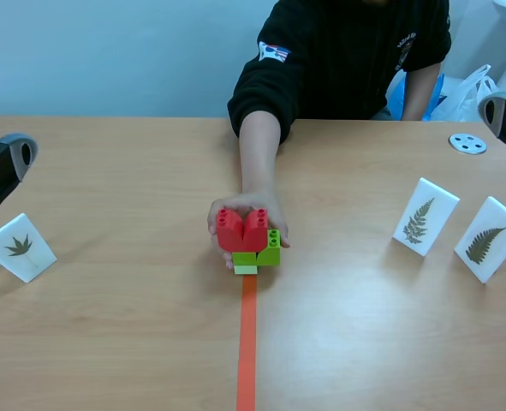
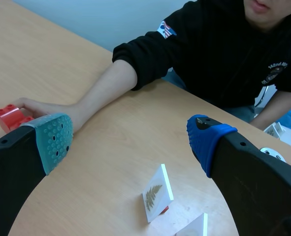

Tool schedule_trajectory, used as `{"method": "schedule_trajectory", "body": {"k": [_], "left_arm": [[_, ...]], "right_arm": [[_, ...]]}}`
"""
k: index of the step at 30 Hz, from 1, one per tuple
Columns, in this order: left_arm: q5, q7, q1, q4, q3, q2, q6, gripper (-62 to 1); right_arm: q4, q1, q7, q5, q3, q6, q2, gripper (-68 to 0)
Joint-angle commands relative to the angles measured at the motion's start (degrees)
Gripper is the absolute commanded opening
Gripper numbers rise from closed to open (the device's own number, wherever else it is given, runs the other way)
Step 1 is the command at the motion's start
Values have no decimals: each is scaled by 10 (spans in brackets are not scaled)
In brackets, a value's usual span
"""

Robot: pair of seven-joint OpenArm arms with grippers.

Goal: Sort the leaf by its shape. The table is split by an orange tape line. A compound leaf with several leaflets goes to the left side, a simple leaf with one blade goes to the right side. Return to the home posture when a red brick is placed on the table.

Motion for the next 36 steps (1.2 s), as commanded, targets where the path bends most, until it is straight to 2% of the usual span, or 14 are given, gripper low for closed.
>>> {"method": "schedule_trajectory", "body": {"k": [1,10,12,16,17,36], "left_arm": [[-7,-12,1,7,-5,0,1,14],[-7,-12,1,7,-5,0,1,14],[-7,-12,1,7,-5,0,1,14],[-7,-12,1,7,-5,0,1,14],[-7,-12,1,7,-5,0,1,14],[-7,-12,1,7,-5,0,1,14]], "right_arm": [[-1,7,9,8,0,-2,8,-198],[-1,7,17,20,0,-3,8,-198],[-1,7,17,20,0,-14,8,-198],[-1,7,15,20,0,-56,8,-198],[-1,7,15,20,0,-57,8,-198],[-1,7,15,19,0,-58,8,-198]]}}
